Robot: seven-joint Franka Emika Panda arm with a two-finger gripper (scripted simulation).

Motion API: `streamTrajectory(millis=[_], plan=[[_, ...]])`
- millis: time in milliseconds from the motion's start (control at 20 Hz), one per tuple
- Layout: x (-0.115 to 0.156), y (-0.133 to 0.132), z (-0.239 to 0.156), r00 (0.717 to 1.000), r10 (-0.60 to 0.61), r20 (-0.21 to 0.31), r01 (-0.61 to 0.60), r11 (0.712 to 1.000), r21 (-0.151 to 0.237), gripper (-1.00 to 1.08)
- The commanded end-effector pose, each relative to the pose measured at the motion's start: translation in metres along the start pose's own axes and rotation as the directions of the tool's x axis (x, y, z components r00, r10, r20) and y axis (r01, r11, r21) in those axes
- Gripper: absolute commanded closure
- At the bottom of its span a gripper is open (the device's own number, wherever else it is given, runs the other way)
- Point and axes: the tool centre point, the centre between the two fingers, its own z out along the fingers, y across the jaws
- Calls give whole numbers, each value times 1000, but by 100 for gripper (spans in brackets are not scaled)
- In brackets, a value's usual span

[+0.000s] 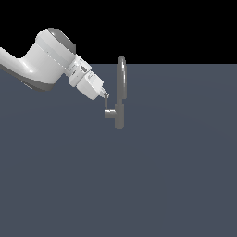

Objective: Turn on the faucet by rotating a designated handle.

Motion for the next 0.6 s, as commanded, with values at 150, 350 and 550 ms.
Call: streamTrajectory(millis=[150, 350, 550], plan=[[2, 13, -3, 1000, 0, 0, 0, 1000, 1, 108], [4, 24, -5, 1000, 0, 0, 0, 1000, 1, 108], [7, 34, -7, 1000, 0, 1, 0, 1000, 1, 108]])
